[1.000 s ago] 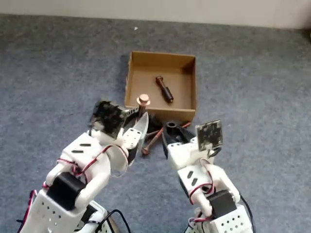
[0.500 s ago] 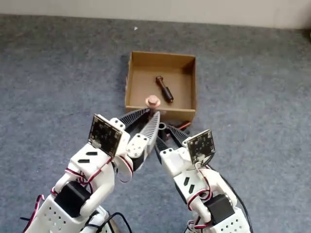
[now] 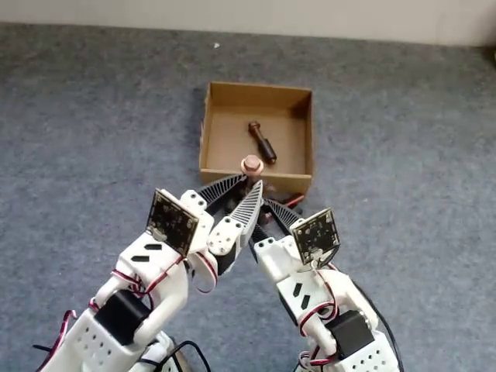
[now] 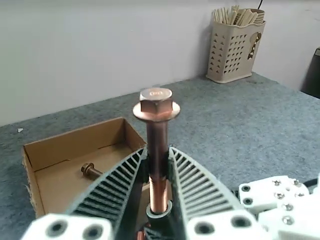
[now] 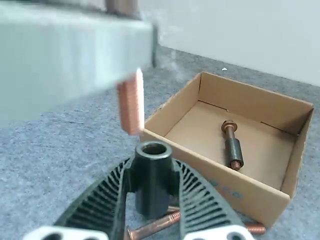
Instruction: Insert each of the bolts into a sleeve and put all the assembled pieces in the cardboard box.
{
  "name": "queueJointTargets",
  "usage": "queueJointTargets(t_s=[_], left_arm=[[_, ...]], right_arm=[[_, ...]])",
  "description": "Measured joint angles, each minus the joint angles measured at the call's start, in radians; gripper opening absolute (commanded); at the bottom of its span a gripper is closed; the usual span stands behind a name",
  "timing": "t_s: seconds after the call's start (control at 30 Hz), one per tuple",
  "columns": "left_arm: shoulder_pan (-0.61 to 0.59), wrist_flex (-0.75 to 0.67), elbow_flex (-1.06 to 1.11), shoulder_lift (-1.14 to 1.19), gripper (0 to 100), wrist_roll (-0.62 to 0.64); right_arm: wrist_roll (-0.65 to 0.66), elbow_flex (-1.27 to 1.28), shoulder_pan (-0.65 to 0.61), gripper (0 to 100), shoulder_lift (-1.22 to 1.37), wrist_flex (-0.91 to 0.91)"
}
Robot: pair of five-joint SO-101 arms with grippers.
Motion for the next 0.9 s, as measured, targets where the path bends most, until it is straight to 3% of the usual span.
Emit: queueJointTargets(t_s=[0.4,0.63,0.9], left_arm=[[0.0,-0.058,0.051,0.0,1,0.0],[0.0,-0.06,0.087,-0.008,1,0.0],[0.0,-0.061,0.089,-0.009,1,0.0]], right_arm=[[0.003,0.0,-0.009,0.5,0.0,0.0],[0.181,0.002,-0.057,0.5,0.0,0.0],[0.209,0.002,-0.06,0.5,0.0,0.0]])
